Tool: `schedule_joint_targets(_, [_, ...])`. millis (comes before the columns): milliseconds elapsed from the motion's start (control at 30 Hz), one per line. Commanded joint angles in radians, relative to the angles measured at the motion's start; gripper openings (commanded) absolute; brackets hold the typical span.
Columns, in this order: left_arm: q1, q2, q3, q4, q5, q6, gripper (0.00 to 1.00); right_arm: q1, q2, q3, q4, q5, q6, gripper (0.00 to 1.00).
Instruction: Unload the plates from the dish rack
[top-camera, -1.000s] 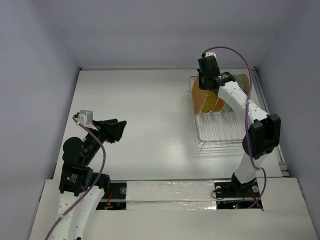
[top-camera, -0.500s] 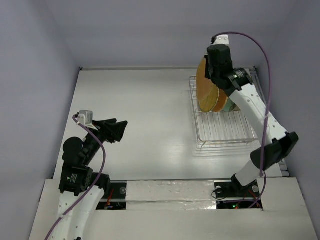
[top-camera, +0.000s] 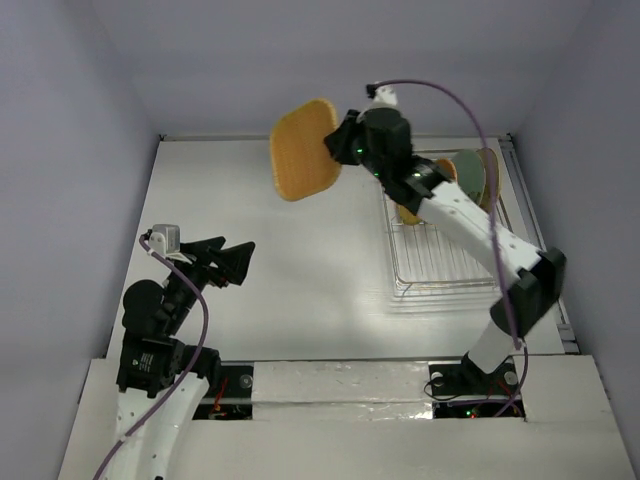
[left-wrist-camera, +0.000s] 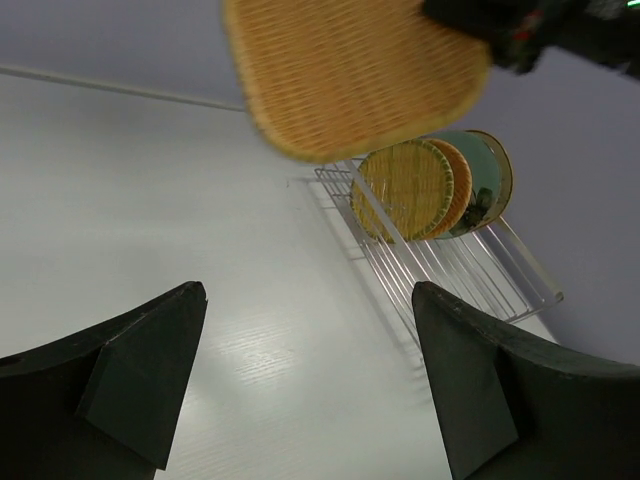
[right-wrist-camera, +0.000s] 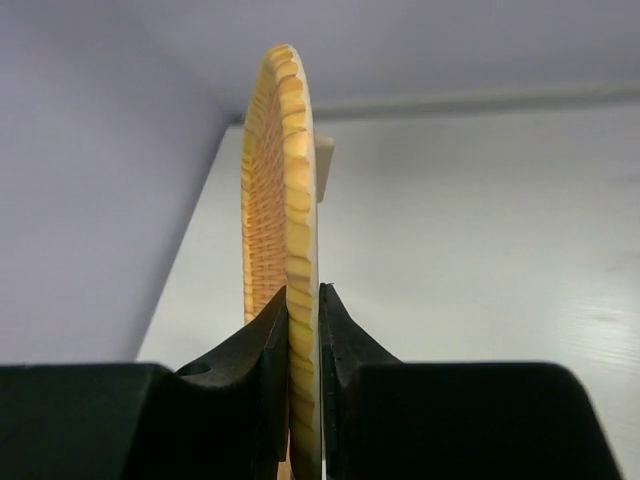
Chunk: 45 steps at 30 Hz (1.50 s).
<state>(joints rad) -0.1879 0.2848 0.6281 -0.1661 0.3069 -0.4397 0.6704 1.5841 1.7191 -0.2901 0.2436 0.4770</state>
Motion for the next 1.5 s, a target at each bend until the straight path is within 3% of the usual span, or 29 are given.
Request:
schedule_joint_targets(0, [0.004, -0.021, -0.002, 0.025, -0.026, -0.007, 0.82, 0.041, 0.160, 0.026, 0.275, -0.156, 0.240, 0.00])
schedule_joint_targets(267, [0.004, -0.027, -0.004, 0.027, -0.025, -0.004, 0.82, 0.081, 0.568, 0.223, 0.374, -0.263, 0.409, 0.00])
schedule_joint_targets(467, [0.004, -0.033, -0.004, 0.030, -0.019, -0.005, 0.82, 0.101, 0.688, 0.231, 0.390, -0.297, 0.486, 0.02])
schedule_joint_targets(533, [0.004, -0.035, -0.007, 0.033, -0.019, -0.004, 0.82, 0.101, 0.712, 0.226, 0.364, -0.300, 0.494, 0.21])
schedule_joint_targets(567, [0.004, -0.035, -0.005, 0.033, -0.014, -0.004, 0.82, 0.101, 0.720, 0.226, 0.352, -0.305, 0.497, 0.42])
schedule_joint_targets(633, [0.004, -0.033, -0.005, 0.034, -0.015, -0.005, 0.82, 0.101, 0.722, 0.197, 0.336, -0.310, 0.497, 0.60])
schedule_joint_targets(667, [0.004, -0.035, -0.005, 0.033, -0.014, -0.005, 0.82, 0.101, 0.720, 0.182, 0.332, -0.310, 0.497, 0.74])
schedule_joint_targets(767, [0.004, -0.035, -0.007, 0.034, -0.014, -0.005, 0.82, 0.101, 0.708, 0.140, 0.309, -0.300, 0.473, 0.92])
schedule_joint_targets(867, [0.004, -0.033, -0.007, 0.034, -0.014, -0.007, 0.82, 0.101, 0.691, 0.114, 0.293, -0.288, 0.433, 1.00])
schedule_joint_targets(1067, [0.013, -0.030, -0.007, 0.031, -0.018, -0.007, 0.82, 0.101, 0.662, 0.183, 0.117, -0.216, 0.325, 1.00])
schedule_joint_targets(1333, [0.013, -0.029, -0.005, 0.028, -0.031, -0.005, 0.82, 0.081, 0.472, 0.175, -0.009, -0.035, 0.118, 0.99])
schedule_joint_targets(1433, [0.013, -0.027, -0.005, 0.028, -0.034, -0.007, 0.82, 0.058, 0.355, 0.071, -0.038, 0.099, 0.034, 0.53])
schedule_joint_targets(1467, [0.013, -0.027, -0.005, 0.027, -0.032, -0.007, 0.80, 0.032, 0.255, 0.027, -0.037, 0.136, 0.019, 0.09])
